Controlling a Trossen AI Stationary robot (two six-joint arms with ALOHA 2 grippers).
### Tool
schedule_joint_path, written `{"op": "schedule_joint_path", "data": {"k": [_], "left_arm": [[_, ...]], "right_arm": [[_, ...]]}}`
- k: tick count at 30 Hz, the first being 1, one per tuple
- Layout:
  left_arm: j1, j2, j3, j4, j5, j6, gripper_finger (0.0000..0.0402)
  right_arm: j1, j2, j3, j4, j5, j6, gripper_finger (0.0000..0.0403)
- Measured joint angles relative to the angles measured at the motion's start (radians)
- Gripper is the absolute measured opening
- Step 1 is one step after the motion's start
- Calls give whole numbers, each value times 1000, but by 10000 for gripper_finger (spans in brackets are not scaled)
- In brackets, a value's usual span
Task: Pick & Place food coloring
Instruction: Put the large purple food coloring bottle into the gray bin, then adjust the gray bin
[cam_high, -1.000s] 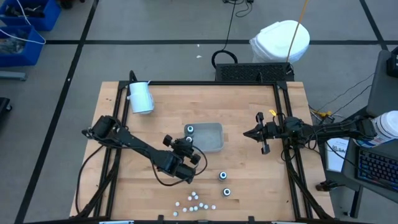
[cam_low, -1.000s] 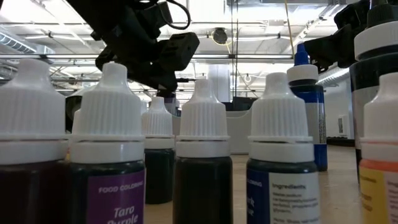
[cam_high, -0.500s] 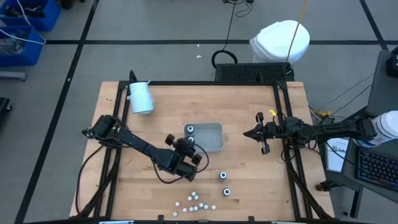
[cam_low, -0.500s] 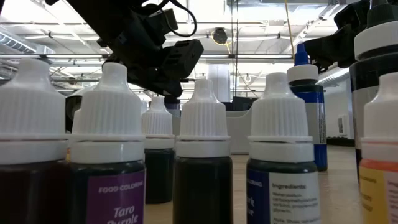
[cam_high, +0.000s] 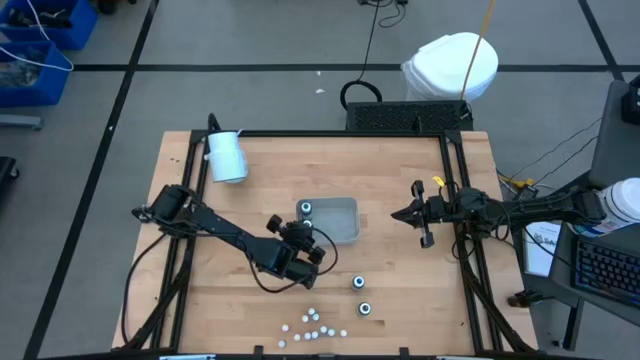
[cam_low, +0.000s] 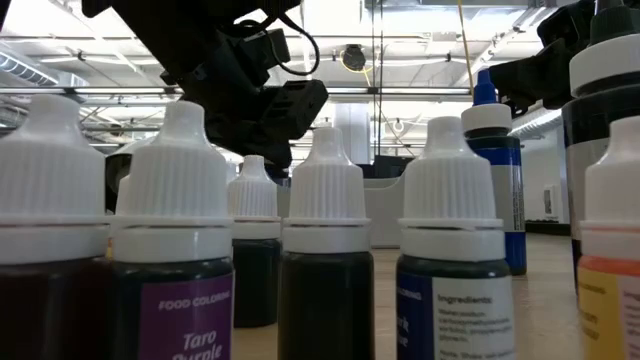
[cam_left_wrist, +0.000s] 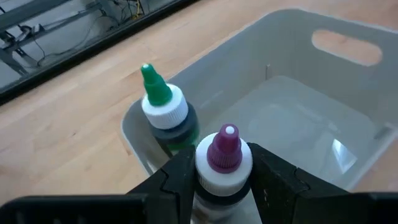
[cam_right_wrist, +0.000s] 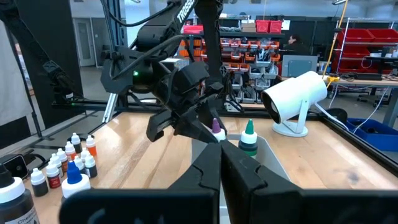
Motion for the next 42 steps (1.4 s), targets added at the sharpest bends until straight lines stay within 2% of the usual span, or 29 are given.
{"op": "schedule_joint_path", "data": {"k": [24,35,42], "left_arm": [[12,10,-28,37,45,0,138],[-2,5,-32,34,90,38,246],[-3,-48,-33,60,63,138,280]], "right_arm": [[0,0,0,-7,0,0,0],[0,0,0,-7,0,0,0],[0,0,0,-8,0,0,0]]}}
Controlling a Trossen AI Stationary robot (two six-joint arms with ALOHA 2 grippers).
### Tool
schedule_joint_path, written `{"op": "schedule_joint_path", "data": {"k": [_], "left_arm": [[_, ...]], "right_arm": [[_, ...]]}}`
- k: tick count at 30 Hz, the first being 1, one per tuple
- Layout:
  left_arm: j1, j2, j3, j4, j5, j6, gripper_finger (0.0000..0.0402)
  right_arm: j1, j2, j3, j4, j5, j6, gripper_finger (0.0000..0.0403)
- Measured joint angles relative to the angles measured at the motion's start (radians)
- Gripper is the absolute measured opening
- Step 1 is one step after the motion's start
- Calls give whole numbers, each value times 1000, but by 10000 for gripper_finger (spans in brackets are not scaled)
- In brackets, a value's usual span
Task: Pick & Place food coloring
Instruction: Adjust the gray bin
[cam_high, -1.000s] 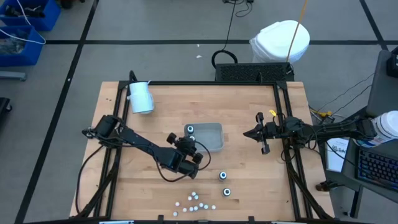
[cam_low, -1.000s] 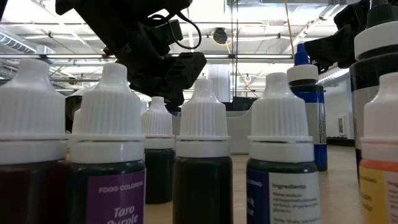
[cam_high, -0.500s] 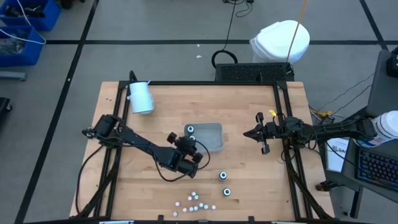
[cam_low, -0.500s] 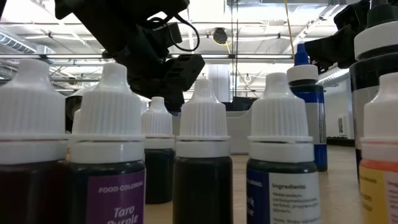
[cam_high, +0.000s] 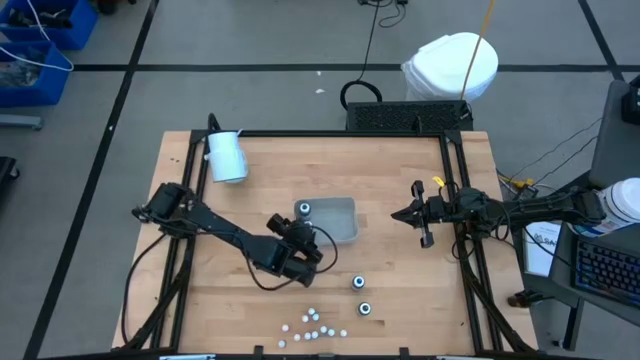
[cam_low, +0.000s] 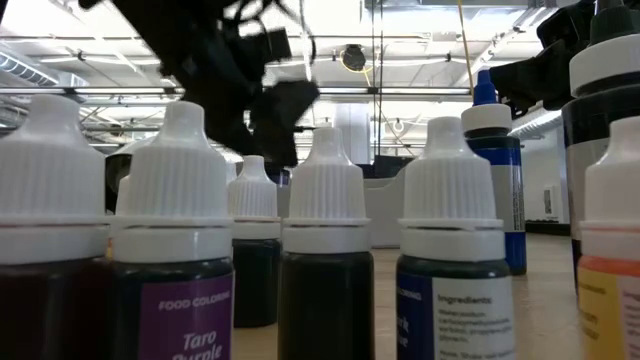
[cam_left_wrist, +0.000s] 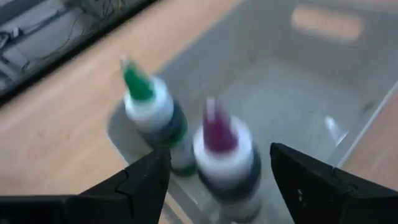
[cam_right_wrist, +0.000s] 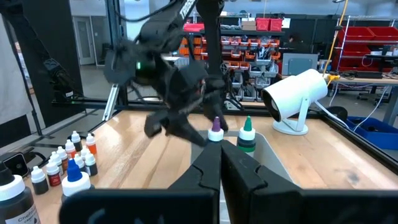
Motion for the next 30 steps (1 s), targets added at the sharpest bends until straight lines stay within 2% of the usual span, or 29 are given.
{"op": "schedule_joint_path", "data": {"k": [10,12,14,16,19,22,25,30], "left_arm": [[-46,-205,2,19,-18,217,282],[-69,-250,3,-14,16,267,282],[-93,-281,3,-79,8,267,272],[-115,-301,3,-172,-12,224,245],[-152,-321,-21,-318,-24,98,179],[-187,-333,-131,-300,-19,-6,96],[-204,-334,-281,-148,-16,-96,20],[-197,-334,-522,220,-25,-108,14]], "right_arm": [[0,0,0,0,0,0,0],[0,0,0,-3,0,0,0],[0,1,0,-5,0,0,0],[0,2,0,-9,0,0,0],[0,3,0,-8,0,0,0],[0,3,0,-8,0,-1,0],[0,3,0,-13,0,3,0],[0,11,0,-73,0,38,0]]}}
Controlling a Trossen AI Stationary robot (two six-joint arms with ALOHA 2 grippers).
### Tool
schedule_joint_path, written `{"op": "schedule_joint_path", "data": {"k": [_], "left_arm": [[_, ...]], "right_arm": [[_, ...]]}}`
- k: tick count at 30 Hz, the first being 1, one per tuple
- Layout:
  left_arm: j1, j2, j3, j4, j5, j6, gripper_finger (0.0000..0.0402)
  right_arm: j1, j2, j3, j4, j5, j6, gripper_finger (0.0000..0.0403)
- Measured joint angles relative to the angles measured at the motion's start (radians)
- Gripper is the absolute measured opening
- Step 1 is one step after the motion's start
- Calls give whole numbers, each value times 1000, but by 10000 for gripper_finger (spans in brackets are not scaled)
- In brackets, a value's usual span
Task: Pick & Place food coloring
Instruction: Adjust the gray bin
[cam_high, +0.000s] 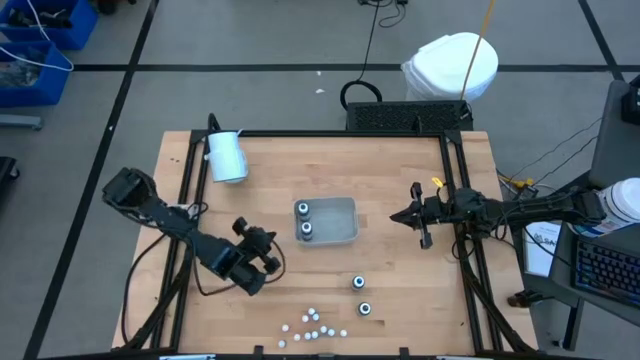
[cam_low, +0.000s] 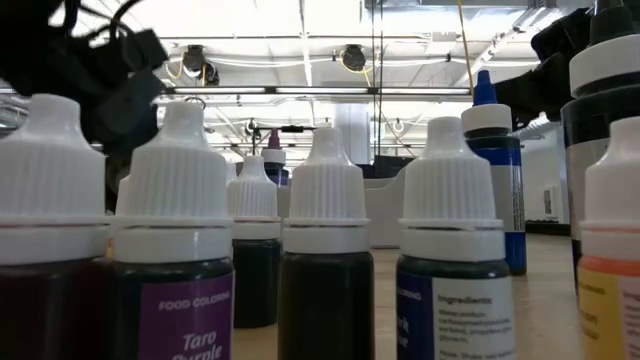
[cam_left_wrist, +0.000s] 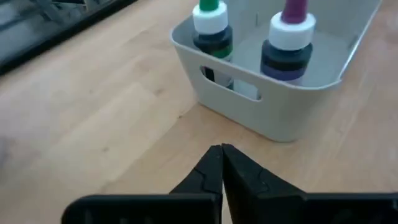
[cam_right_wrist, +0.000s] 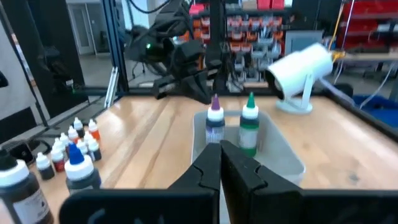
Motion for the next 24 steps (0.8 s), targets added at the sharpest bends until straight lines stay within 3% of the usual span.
{"op": "schedule_joint_path", "data": {"k": [7,14,24], "left_arm": [[36,-1,-169,322,-8,65,8],[57,7,-181,377,15,81,6],[131,11,-181,415,36,108,3]], "right_arm": [[0,36,0,-24,1,82,0],[0,132,0,-58,152,131,0],[0,287,0,59,236,146,0]]}}
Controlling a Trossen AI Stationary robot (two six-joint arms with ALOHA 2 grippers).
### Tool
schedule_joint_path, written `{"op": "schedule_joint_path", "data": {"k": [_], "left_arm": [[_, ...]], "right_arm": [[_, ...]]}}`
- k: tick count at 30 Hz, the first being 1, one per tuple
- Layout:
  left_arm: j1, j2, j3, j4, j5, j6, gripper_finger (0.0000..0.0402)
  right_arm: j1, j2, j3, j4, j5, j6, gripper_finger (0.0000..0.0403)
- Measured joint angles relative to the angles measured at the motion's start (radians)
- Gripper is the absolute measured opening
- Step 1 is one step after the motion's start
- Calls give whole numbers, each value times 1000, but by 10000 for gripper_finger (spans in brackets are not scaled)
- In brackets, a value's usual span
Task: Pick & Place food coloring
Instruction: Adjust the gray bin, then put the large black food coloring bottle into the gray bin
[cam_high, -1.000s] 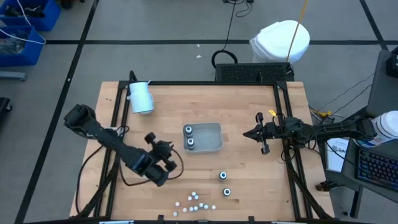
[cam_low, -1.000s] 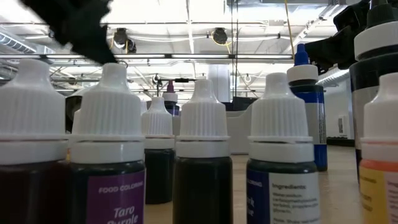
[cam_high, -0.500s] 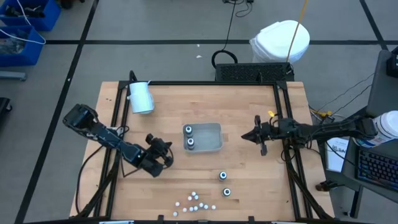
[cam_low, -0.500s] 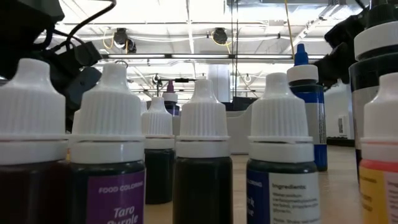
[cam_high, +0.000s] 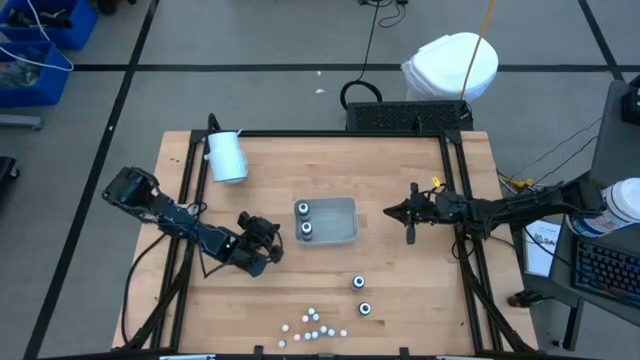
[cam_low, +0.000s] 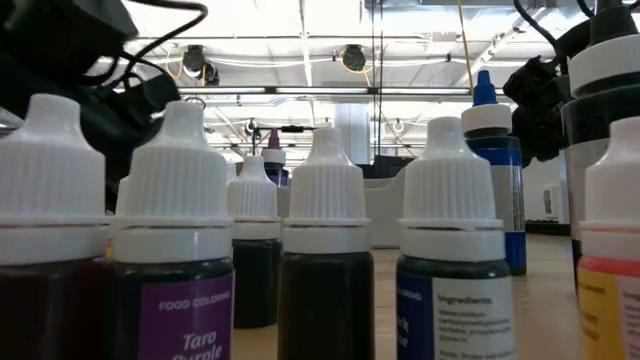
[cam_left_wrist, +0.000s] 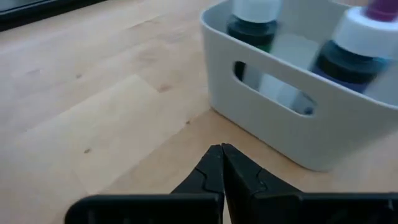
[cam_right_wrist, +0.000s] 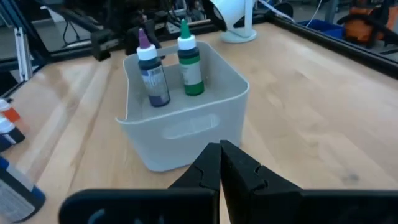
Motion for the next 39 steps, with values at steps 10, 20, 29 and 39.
{"op": "schedule_joint_path", "data": {"k": [10,20,29,39], "left_arm": [[161,0,0,171,130,254,6],[283,0,0,274,266,397,9],[327,0,0,322,340,462,7],[251,-71,-24,153,151,420,6]], "right_arm": [[0,59,-1,38,0,25,0],[0,60,-1,42,5,-2,0],[0,59,0,45,5,-27,0],[0,59,0,48,-7,-29,0]]}}
